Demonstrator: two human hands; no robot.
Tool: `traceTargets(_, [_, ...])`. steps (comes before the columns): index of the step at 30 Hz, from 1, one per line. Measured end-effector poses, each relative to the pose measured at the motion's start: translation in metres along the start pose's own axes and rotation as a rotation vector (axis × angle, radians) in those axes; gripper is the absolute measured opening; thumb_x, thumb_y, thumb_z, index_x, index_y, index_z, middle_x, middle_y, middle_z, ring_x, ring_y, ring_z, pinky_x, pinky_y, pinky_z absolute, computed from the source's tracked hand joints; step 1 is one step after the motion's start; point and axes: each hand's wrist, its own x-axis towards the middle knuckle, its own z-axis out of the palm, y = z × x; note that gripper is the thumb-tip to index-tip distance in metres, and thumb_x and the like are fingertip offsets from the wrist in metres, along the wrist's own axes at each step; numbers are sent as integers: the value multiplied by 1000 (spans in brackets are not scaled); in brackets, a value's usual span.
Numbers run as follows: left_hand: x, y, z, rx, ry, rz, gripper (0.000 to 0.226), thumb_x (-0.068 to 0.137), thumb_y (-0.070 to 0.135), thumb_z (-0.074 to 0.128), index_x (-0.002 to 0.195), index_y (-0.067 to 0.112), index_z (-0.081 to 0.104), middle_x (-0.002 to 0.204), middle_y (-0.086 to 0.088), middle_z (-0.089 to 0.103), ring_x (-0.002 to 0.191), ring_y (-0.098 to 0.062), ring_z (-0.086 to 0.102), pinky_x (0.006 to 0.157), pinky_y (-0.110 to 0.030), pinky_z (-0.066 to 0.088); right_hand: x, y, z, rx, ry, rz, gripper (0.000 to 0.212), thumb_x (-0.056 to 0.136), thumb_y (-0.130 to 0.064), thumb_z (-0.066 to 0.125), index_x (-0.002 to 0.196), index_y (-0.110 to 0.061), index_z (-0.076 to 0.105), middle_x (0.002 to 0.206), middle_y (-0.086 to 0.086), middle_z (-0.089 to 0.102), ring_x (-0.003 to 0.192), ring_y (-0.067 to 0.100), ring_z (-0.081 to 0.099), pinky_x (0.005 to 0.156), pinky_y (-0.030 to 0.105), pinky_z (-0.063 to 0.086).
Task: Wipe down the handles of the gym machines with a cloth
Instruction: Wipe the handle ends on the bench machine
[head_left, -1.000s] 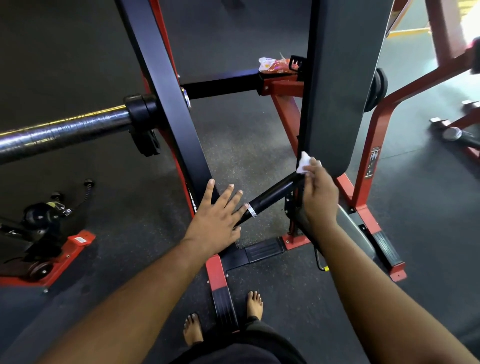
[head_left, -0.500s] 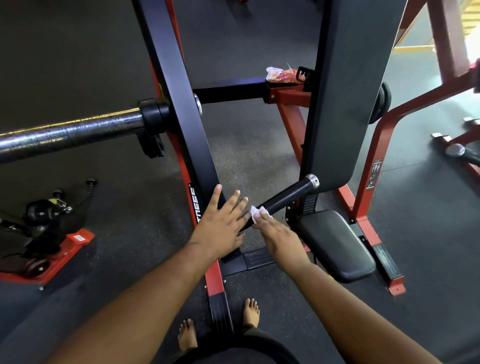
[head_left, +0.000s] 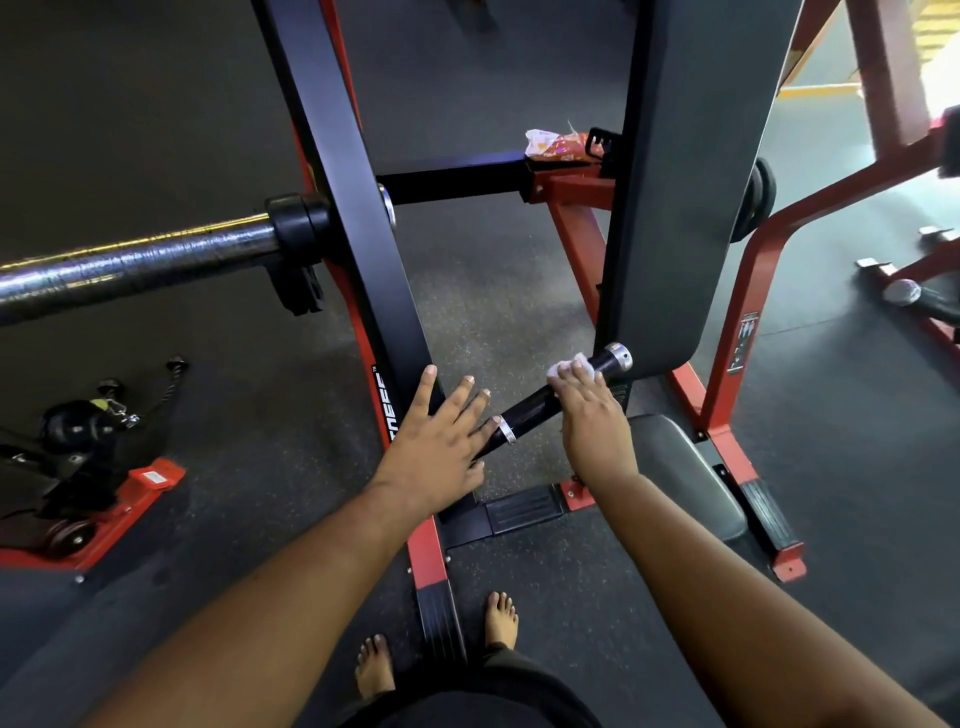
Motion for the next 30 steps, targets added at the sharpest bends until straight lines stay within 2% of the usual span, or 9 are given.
traceTargets(2, [0, -1, 1, -15, 4, -1, 66, 102, 56, 31, 161, 30, 25, 170, -7, 20, 158, -33, 5, 114, -75, -14, -15, -13, 5, 2, -43, -82, 62, 90, 14, 55, 148, -9, 50, 153, 9, 49, 152, 27, 30, 126, 41, 19])
traceTargets(4, [0, -1, 2, -26, 11, -7, 66, 101, 57, 34, 160, 30, 29, 169, -7, 22, 158, -33, 8, 115, -74, -15, -34, -27, 13, 57, -120, -151, 71, 85, 16, 60, 149, -12, 49, 156, 8, 46, 152, 24, 28, 123, 42, 29])
traceTargets(8, [0, -1, 2, -28, -4, 0, 66, 101, 58, 33, 161, 29, 27, 170, -7, 19, 158, -33, 5, 115, -74, -13, -55, -29, 10, 296, -193, -181, 54, 92, 6, 64, 141, -15, 59, 154, 5, 47, 148, 15, 33, 113, 41, 45])
traceTargets(13, [0, -1, 3, -16, -26, -10, 66, 102, 58, 28, 162, 30, 23, 171, -7, 18, 158, -33, 4, 115, -75, -13, -8, 4, -42, 262, 23, 49, 47, 102, -3, 44, 143, -20, 57, 158, 3, 44, 146, 17, 39, 114, 33, 36])
traceTargets(17, [-1, 0, -1, 0, -36, -6, 65, 104, 56, 23, 163, 29, 18, 172, -7, 12, 158, -33, 1, 114, -75, -14, 32, 37, -43, -41, -187, 130, 48, 110, -17, 32, 157, -19, 36, 166, 2, 30, 158, 22, 6, 124, 53, -4])
traceTargets(20, [-2, -1, -2, 12, -41, -7, 65, 104, 57, 21, 163, 30, 15, 172, -7, 10, 159, -33, 1, 113, -75, -17, 35, 47, -50, 46, -260, 62, 53, 111, -28, 37, 161, -18, 26, 168, 1, 24, 158, 20, 4, 128, 47, 7])
traceTargets(23, [-2, -1, -2, 23, -55, -1, 65, 105, 58, 20, 163, 30, 14, 172, -7, 8, 159, -32, 1, 113, -75, -18, 39, 56, -63, 73, -331, 9, 56, 110, -25, 41, 162, -15, 24, 170, 4, 17, 157, 18, 6, 125, 27, 2])
traceTargets(26, [-2, -1, -3, 34, -63, -3, 67, 105, 59, 19, 164, 29, 11, 173, -7, 5, 159, -32, -3, 111, -76, -20, 42, 70, -65, -54, -346, -23, 52, 108, -17, 39, 159, -25, 34, 170, 2, 18, 157, 21, 13, 127, 41, 14])
traceTargets(30, [0, -1, -5, 50, -71, -45, 74, 104, 64, 15, 164, 24, 5, 172, -11, -4, 157, -33, -14, 108, -78, -22, 49, 64, -52, -165, -263, -17, 51, 102, -7, 42, 148, -27, 50, 158, -3, 43, 155, 20, 22, 125, 47, 16])
